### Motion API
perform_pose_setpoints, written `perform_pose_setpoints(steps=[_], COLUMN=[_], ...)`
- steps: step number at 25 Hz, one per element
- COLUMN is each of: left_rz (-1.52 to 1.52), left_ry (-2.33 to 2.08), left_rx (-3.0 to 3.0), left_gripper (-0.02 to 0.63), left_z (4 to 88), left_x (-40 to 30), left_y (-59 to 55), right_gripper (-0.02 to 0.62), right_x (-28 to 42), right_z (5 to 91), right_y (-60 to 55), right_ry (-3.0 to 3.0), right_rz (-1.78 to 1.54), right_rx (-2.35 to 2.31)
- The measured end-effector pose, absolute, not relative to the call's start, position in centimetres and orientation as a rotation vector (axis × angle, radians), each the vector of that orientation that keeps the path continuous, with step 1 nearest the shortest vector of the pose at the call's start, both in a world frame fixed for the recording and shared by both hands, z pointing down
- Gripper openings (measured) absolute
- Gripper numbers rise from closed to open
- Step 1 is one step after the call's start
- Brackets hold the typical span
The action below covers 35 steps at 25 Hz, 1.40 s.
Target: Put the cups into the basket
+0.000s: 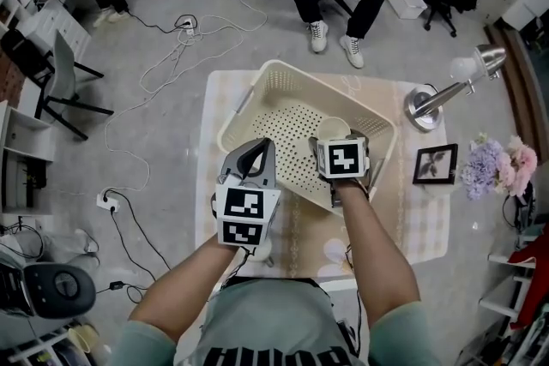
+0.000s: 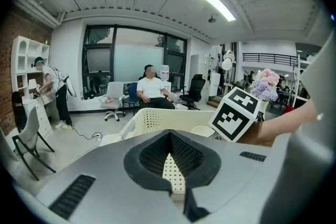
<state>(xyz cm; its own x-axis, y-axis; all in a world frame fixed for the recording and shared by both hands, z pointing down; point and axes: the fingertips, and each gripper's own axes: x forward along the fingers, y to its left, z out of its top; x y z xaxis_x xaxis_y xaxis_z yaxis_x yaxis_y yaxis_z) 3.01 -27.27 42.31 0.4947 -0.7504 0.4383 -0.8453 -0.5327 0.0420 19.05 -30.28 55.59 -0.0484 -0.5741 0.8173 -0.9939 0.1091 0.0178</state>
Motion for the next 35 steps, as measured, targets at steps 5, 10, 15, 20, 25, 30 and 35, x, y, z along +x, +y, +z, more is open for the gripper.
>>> perform_pose_setpoints(steps=[5,10,15,20,25,30,35], left_rz=[0.539,0.536,0.53,0.514,0.495,0.473,0.447], left_ry=[-1.346,-1.338,-1.343,-1.351,-1.37,-1.394,-1.407], left_rx=[2.486,2.491,2.492,2.495,2.485,2.458,2.469], left_gripper=[0.008,0.008,0.008,0.008,0.008,0.008,0.008], left_z=[42.4,42.4,42.3,41.8,41.4,41.4,40.6], left_x=[3.0,3.2,3.2,3.3,2.5,1.6,1.2], left_y=[-27.2,-27.2,-27.4,-27.3,-26.4,-25.0,-23.1], right_gripper=[0.399,0.4,0.399,0.399,0.399,0.397,0.396], right_x=[19.2,19.2,18.9,18.1,17.4,16.7,15.4], right_z=[56.1,55.8,53.5,50.6,46.8,44.3,43.0], right_y=[-30.1,-30.2,-30.6,-30.1,-28.4,-25.9,-22.8], right_ry=[-1.709,-1.724,-1.777,-1.857,-1.943,-1.995,-2.042], right_rz=[0.82,0.822,0.79,0.736,0.662,0.578,0.544], right_rx=[1.559,1.561,1.587,1.616,1.661,1.69,1.7])
